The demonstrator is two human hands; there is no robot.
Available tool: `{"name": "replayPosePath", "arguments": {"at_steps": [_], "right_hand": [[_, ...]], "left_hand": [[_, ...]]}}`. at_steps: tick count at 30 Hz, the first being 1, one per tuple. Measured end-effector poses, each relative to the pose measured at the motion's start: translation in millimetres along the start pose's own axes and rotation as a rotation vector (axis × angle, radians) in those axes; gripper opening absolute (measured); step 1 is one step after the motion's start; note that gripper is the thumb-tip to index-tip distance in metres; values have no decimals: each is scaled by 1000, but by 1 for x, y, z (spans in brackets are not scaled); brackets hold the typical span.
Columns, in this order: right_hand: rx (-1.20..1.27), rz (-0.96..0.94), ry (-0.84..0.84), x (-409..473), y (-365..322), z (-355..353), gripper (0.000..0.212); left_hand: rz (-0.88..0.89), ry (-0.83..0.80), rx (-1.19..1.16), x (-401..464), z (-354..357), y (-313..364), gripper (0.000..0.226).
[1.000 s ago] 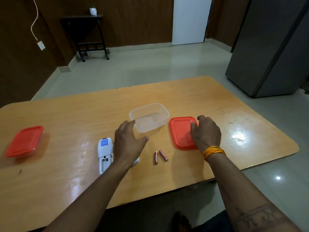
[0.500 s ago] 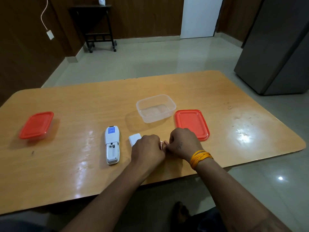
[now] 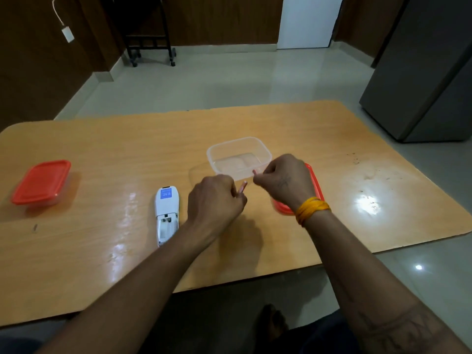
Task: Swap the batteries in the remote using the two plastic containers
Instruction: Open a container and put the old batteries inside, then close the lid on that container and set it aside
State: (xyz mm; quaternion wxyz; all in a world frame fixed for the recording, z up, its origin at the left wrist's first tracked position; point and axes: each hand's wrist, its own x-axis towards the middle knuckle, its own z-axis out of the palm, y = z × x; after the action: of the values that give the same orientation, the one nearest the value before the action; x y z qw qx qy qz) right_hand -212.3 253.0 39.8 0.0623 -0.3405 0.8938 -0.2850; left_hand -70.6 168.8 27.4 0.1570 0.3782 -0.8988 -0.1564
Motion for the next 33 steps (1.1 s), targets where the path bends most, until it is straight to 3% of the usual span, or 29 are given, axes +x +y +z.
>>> {"name": "replayPosePath", "arguments": {"at_steps": [4,8,12,20,24,29,33], "right_hand": [[25,27,59,40,-22,1,32],[-183,-6,16,73,-37,19,30],[-372,-48,-36,89,-42,29,19],[-412,-55,-72,97,-38,38,15],[-308,-34,38,88,-31,27,24],[-137,40,220,50,-3,-8,32],[-125,122,267,13,30,-24,28]], "left_hand": [[21,72,13,44,-6,-3,25],[15,-20,152,84,-3,-5,14],[29,-128,299,109,5,1,24],[20,-223,337,129,9,1,31],[5,-90,189,122,3,-3,24],[-44,56,-321,84,-13,4,20],[-22,-67,-482,44,-6,17,13]]}}
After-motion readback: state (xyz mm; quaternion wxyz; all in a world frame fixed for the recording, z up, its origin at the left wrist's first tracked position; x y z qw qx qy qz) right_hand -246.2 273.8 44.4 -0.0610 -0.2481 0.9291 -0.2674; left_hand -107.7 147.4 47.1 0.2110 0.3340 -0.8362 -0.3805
